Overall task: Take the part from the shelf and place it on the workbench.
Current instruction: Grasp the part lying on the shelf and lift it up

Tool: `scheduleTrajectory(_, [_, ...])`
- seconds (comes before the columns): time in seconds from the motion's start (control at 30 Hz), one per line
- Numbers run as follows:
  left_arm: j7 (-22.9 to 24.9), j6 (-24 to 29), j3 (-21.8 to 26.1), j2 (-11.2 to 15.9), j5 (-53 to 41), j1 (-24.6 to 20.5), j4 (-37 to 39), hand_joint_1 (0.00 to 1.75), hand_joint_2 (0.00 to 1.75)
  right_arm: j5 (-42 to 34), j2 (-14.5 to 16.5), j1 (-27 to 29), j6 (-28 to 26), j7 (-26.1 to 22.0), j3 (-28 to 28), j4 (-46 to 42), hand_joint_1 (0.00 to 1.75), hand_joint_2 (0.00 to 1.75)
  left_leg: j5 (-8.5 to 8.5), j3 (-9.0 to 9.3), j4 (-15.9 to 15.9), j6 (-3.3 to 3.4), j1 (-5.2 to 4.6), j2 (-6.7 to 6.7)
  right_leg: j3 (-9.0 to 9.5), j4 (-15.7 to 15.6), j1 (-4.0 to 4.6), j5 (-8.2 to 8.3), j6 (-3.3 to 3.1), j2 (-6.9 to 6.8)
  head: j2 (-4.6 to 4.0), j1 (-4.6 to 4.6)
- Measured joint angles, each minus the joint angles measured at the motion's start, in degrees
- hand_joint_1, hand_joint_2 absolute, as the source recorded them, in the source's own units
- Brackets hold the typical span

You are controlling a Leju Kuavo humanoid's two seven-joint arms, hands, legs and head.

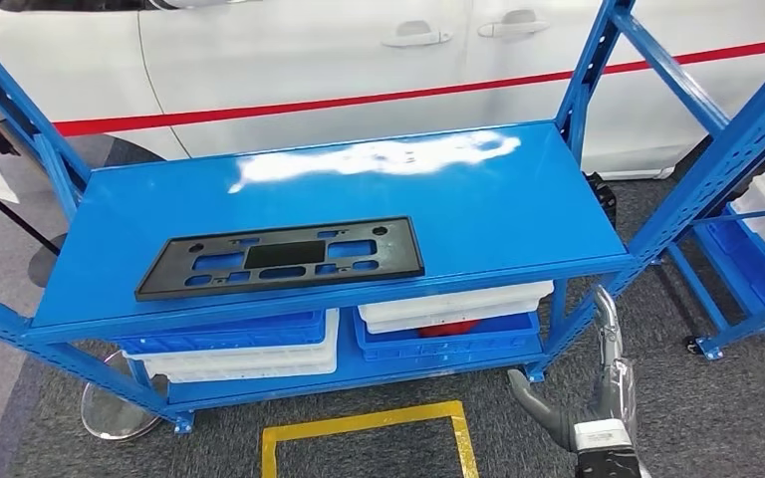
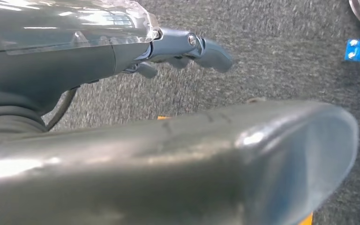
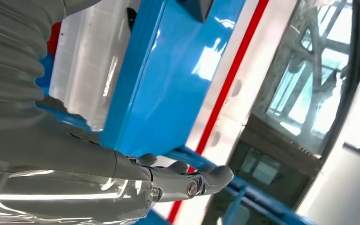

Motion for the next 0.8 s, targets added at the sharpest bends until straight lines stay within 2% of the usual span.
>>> scheduleTrajectory(0.07, [-0.2, 0.0, 0.4, -0.1, -0.7, 0.0, 0.0, 0.0, 0.0, 2.4, -0.3, -0.4, -0.9, 0.6, 1.6, -0.4, 0.0, 1.75, 0.31, 0.18, -1.1, -0.17, -0.14, -0.02, 0.0, -0.4, -0.18, 0.24, 0.51, -0.03, 0.0, -0.08])
scheduleTrajectory(0.13, [-0.4, 0.0, 0.8, -0.3, -1.4, -0.1, 0.0, 0.0, 0.0, 5.4, -0.8, -1.2, -2.1, 1.3, 3.3, -1.0, 0.0, 1.75, 1.14, 0.98, -2.8, -0.98, 0.3, 0.06, -0.14, 0.2, -0.17, -0.45, 1.09, -0.07, 0.0, -0.05])
scheduleTrajectory(0.2, [-0.6, 0.0, 1.4, -0.5, -2.4, -0.3, 0.0, 0.0, 0.0, 9.0, -1.5, -2.5, -3.5, 2.2, 5.5, -1.3, 0.0, 1.75, 1.8, 1.64, -4.2, -1.58, 0.77, 0.2, -2.34, 5.0, -0.32, -3.38, 1.69, -0.17, 0.0, 0.06])
scheduleTrajectory(0.27, [-0.9, 0.0, 1.8, -0.5, -3.4, -0.5, 0.0, 0.0, 0.0, 12.9, -2.1, -3.7, -4.7, 3.2, 7.8, -1.2, 0.0, 1.75, 1.82, 1.64, -4.2, -1.59, 0.81, 0.24, -5.99, 12.3, -0.64, -6.45, 2.23, -0.29, 0.01, 0.08])
scheduleTrajectory(0.3, [-1.0, 0.0, 2.0, -0.5, -3.8, -0.6, 0.1, 0.0, 0.0, 14.8, -2.4, -4.4, -5.3, 3.7, 8.9, -1.1, 0.0, 1.75, 1.76, 1.65, -4.2, -1.66, 0.82, 0.25, -7.1, 14.4, -0.81, -6.72, 2.48, -0.33, 0.01, 0.09])
scheduleTrajectory(0.33, [-1.1, 0.0, 2.2, -0.6, -4.3, -0.7, 0.1, 0.0, 0.0, 16.5, -2.6, -5.2, -5.7, 4.2, 10.1, -1.0, 0.0, 1.75, 1.66, 1.69, -4.0, -1.78, 0.85, 0.23, -7.17, 14.3, -0.94, -5.78, 2.68, -0.38, 0.0, 0.08])
scheduleTrajectory(0.37, [-1.2, 0.0, 2.4, -0.6, -4.7, -0.7, 0.2, 0.0, 0.0, 18.1, -2.9, -6.1, -6.1, 4.7, 11.2, -0.8, 0.0, 1.75, 1.51, 1.76, -3.8, -1.94, 0.88, 0.21, -6.16, 11.9, -1.07, -3.85, 2.81, -0.44, 0.0, 0.09])
scheduleTrajectory(0.4, [-1.3, 0.0, 2.6, -0.6, -5.1, -0.8, 0.3, 0.0, 0.0, 19.6, -3.2, -7.2, -6.5, 5.2, 12.5, -0.5, 0.0, 1.75, 1.29, 1.83, -3.6, -2.16, 0.91, 0.19, -4.34, 8.0, -1.18, -1.47, 2.85, -0.55, 0.0, 0.1])
scheduleTrajectory(0.43, [-1.5, 0.0, 2.7, -0.6, -5.5, -0.9, 0.4, 0.0, 0.0, 20.9, -3.5, -8.4, -6.9, 5.8, 13.8, -0.3, 0.0, 1.75, 1.01, 1.79, -3.2, -2.46, 0.83, 0.16, -2.52, 4.1, -1.17, 0.22, 2.74, -0.65, 0.0, 0.1])
scheduleTrajectory(0.47, [-1.6, 0.0, 2.9, -0.6, -5.8, -0.9, 0.5, 0.0, 0.0, 22.2, -3.7, -9.6, -7.2, 6.5, 15.1, 0.1, 0.0, 1.75, 0.76, 1.65, -2.8, -2.76, 0.73, 0.15, -1.23, 1.2, -1.14, 1.23, 2.47, -0.71, 0.01, 0.07])
scheduleTrajectory(0.5, [-1.7, 0.0, 3.0, -0.6, -6.2, -1.0, 0.5, 0.0, 0.0, 23.5, -3.9, -10.6, -7.5, 7.2, 16.6, 0.5, 0.0, 1.75, 0.59, 1.44, -2.5, -3.06, 0.66, 0.16, -0.61, -0.4, -1.05, 1.54, 2.15, -0.75, 0.01, 0.04])
scheduleTrajectory(0.6, [-2.0, -0.1, 3.3, -0.6, -7.1, -1.3, 0.7, 0.0, 0.0, 26.9, -4.3, -13.1, -8.4, 9.2, 20.5, 2.3, 0.0, 1.75, 0.37, 1.1, -2.2, -3.88, 0.69, 0.19, -0.72, -1.1, -0.98, 1.5, 1.18, -0.68, 0.0, 0.01])
scheduleTrajectory(0.63, [-2.1, -0.1, 3.4, -0.6, -7.4, -1.3, 0.7, 0.0, 0.0, 28.0, -4.3, -13.9, -8.7, 9.9, 21.7, 3.1, 0.0, 1.75, -0.17, 0.85, -1.5, -4.23, 0.74, 0.15, -0.68, -1.2, -1.11, 1.61, 0.89, -0.7, 0.0, -0.05])
scheduleTrajectory(0.7, [-2.3, -0.1, 3.8, -0.5, -8.1, -1.5, 0.9, 0.0, 0.0, 30.2, -4.4, -15.7, -9.6, 11.1, 24.1, 5.0, 0.0, 1.75, -2.88, -1.19, 3.0, -5.0, 1.02, 0.06, -0.6, -1.5, -1.38, 1.76, 0.42, -0.81, 0.0, -0.19])
scheduleTrajectory(0.77, [-2.4, -0.1, 4.1, -0.5, -8.7, -1.6, 1.2, 0.0, 0.0, 32.2, -4.5, -17.1, -10.5, 12.0, 26.4, 7.2, 0.0, 1.75, -6.0, -4.67, 10.2, -5.63, 1.43, 0.05, -0.66, -1.5, -1.42, 1.76, 0.25, -0.88, 0.0, -0.27])
scheduleTrajectory(0.8, [-2.5, -0.1, 4.3, -0.5, -9.1, -1.6, 1.3, 0.0, 0.0, 33.3, -4.5, -17.6, -11.0, 12.5, 27.5, 8.7, 0.0, 1.75, -6.57, -6.03, 12.8, -5.87, 1.66, 0.06, -0.65, -1.5, -1.45, 1.76, 0.26, -0.88, 0.0, -0.26])
